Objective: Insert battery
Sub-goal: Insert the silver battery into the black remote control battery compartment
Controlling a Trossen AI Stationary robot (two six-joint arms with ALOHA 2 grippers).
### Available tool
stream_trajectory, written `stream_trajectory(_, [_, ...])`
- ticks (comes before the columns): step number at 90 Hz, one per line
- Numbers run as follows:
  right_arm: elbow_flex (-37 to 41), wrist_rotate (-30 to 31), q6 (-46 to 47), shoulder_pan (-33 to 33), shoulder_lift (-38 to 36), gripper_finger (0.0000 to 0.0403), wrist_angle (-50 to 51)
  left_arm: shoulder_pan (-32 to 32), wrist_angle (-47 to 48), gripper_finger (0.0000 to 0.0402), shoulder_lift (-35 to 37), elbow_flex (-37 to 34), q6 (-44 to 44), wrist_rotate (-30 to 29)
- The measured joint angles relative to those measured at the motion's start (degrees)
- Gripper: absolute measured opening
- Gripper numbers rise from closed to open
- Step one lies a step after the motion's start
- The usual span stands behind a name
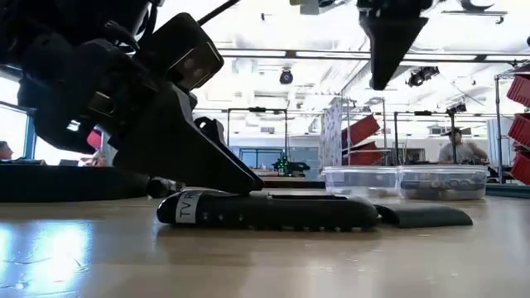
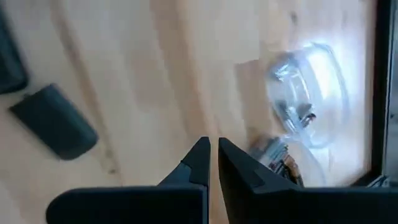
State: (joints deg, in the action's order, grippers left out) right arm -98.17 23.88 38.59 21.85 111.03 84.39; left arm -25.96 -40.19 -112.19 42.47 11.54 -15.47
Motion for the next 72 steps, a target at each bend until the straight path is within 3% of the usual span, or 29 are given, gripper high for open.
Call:
stream_trajectory(27, [11.24, 2.03, -5.49, -9.02, -3.97, 0.0000, -8.82, 0.10, 4.30, 0.0211, 6.86, -0.13, 0.46, 0.28])
stream_trajectory(45, [13.91, 13.13, -7.43, -17.65, -3.91, 0.0000, -8.61, 2.76, 13.60, 0.0211, 13.97, -0.14, -3.09, 0.08])
stream_trajectory(63, [13.79, -0.71, -9.82, -29.35, -3.87, 0.0026, -13.34, 5.22, 22.28, 0.0211, 16.44, -1.04, 1.63, -1.81])
stream_trajectory(72, [13.79, -2.63, -11.87, -33.91, -3.87, 0.0065, -15.13, 5.37, 22.71, 0.0211, 16.36, -2.79, 3.11, -2.09])
